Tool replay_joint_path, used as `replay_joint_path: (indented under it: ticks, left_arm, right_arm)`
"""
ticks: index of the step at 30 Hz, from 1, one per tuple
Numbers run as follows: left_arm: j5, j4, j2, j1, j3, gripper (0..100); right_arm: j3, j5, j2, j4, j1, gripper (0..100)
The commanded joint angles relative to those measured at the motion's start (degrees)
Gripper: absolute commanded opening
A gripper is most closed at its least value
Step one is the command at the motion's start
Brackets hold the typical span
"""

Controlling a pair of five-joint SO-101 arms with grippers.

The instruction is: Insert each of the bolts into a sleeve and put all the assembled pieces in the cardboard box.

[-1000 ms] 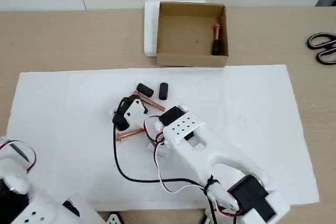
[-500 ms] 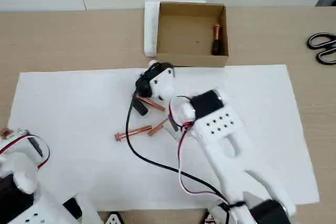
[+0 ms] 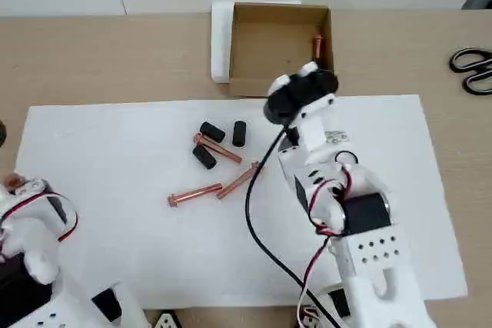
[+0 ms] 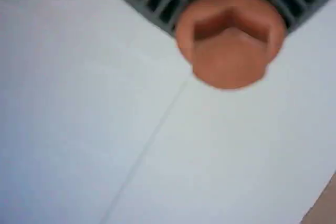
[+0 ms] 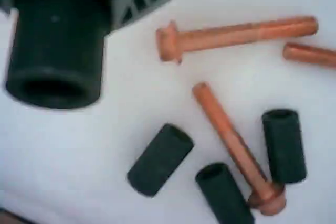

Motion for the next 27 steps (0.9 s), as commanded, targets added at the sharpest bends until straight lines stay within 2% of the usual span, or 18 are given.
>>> replay_joint_path:
  ticks: [1, 7, 15, 18, 23, 27]
  left_arm:
    - [-0.09, -3.43, -0.70, 4.31, -0.48, 1]
    - [-0.44, -5.54, -0.53, 14.95, -0.22, 1]
    - [-0.53, -5.36, -0.70, 24.35, 1.54, 1]
    - [-0.53, -5.19, -0.70, 26.29, 3.12, 1]
    - [-0.53, -5.63, -0.70, 28.84, 2.86, 1]
    - [-0.18, -7.30, -0.70, 32.79, 2.95, 1]
  right_arm:
    - [1.67, 1.93, -3.21, -2.33, 0.92, 0.4]
    - [3.08, -5.89, -3.74, -0.31, 2.33, 0.4]
    - [4.22, -5.27, -13.05, -2.42, 3.03, 0.4]
    - [9.32, -5.54, -19.91, -6.20, 3.03, 0.5]
    - [21.63, -10.20, -33.80, -10.95, 3.03, 0.5]
    - [33.49, -10.02, -47.43, -15.52, -0.22, 0.5]
